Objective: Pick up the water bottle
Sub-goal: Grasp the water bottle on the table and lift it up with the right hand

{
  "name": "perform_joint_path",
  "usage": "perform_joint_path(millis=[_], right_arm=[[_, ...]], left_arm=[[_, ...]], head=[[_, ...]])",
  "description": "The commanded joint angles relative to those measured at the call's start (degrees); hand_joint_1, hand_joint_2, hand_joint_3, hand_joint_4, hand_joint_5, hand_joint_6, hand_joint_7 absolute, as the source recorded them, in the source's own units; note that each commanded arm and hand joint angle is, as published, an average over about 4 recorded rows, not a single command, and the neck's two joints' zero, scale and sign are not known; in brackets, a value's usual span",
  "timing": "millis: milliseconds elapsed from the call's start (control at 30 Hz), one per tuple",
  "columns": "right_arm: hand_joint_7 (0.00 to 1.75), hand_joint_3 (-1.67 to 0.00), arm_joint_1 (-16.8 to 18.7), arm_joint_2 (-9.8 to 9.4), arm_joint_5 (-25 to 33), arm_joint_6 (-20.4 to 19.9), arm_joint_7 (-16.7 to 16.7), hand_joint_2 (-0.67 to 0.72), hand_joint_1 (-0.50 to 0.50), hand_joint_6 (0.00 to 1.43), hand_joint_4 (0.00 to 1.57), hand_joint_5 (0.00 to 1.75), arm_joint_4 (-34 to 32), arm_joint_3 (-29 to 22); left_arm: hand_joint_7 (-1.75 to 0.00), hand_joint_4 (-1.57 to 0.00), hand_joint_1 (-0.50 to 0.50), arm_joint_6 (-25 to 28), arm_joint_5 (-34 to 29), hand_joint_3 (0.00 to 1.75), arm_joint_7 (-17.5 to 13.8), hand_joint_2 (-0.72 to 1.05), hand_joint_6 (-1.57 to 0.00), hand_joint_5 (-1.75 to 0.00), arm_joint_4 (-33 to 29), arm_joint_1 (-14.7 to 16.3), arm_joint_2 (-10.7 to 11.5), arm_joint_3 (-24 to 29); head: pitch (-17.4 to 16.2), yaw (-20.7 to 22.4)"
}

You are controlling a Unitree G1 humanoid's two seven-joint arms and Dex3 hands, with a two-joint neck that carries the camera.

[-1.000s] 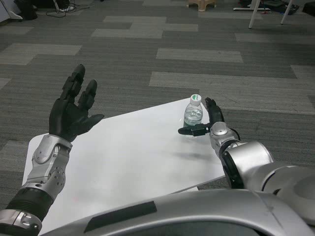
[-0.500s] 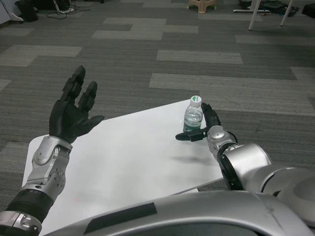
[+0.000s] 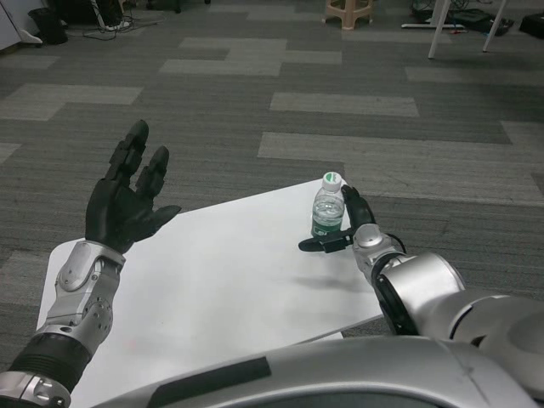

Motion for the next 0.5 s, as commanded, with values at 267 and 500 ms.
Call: perform_joint_path(millis=[267, 500], right_arm=[[0.00, -0.16, -3.2, 1.13, 0.1, 0.4, -5.7, -0.03, -0.38, 0.00, 0.00, 0.00, 2.8, -0.1], [0.00, -0.16, -3.6, 2.05, 0.2, 0.4, -9.5, 0.00, -0.38, 0.00, 0.00, 0.00, 3.4, -1.6]], left_arm=[[0.00, 0.00, -0.30, 0.1, 0.0, 0.09, 0.0, 0.60, 0.00, 0.00, -0.5, 0.0, 0.4, -0.1], [0.00, 0.00, -0.30, 0.1, 0.0, 0.09, 0.0, 0.60, 0.00, 0.00, -0.7, 0.0, 0.5, -0.2]], head=[[0.6, 0.0], [1.5, 0.0]])
